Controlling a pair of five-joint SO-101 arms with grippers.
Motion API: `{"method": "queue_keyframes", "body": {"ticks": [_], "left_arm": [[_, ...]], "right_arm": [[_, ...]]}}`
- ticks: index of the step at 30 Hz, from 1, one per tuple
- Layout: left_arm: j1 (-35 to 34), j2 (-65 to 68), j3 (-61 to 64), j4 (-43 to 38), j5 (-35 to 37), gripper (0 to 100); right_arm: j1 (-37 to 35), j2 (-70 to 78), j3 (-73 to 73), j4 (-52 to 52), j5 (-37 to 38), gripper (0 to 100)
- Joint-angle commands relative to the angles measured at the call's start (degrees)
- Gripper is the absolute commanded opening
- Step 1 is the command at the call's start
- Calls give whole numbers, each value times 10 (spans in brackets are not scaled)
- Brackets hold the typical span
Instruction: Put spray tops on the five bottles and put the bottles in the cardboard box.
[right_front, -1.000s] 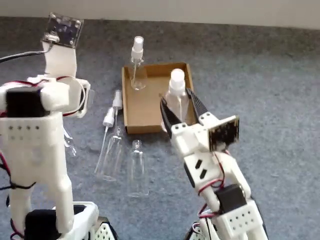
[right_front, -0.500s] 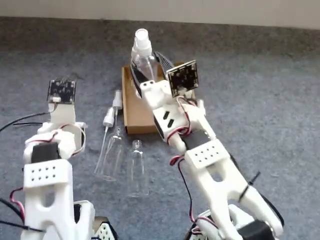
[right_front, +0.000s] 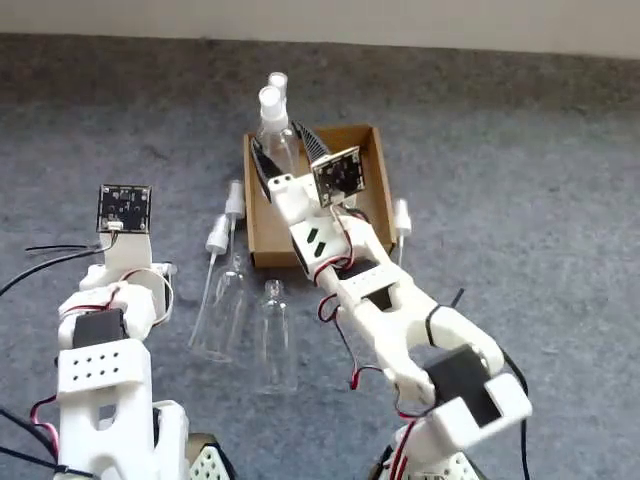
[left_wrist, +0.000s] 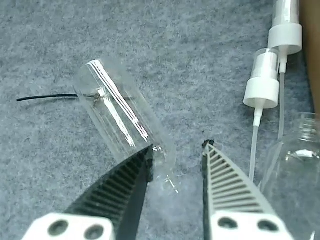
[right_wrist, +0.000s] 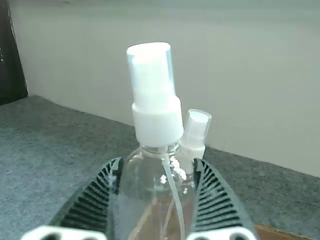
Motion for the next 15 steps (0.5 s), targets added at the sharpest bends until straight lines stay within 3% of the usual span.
{"method": "queue_keyframes", "body": {"ticks": [1,15], "left_arm": [[-2,-13,-2,-14,0,158],[-1,-13,5,-15,0,158]], "right_arm": [[7,29,-39,-54,-4,3],[10,159,-95,-83,-5,3]]}}
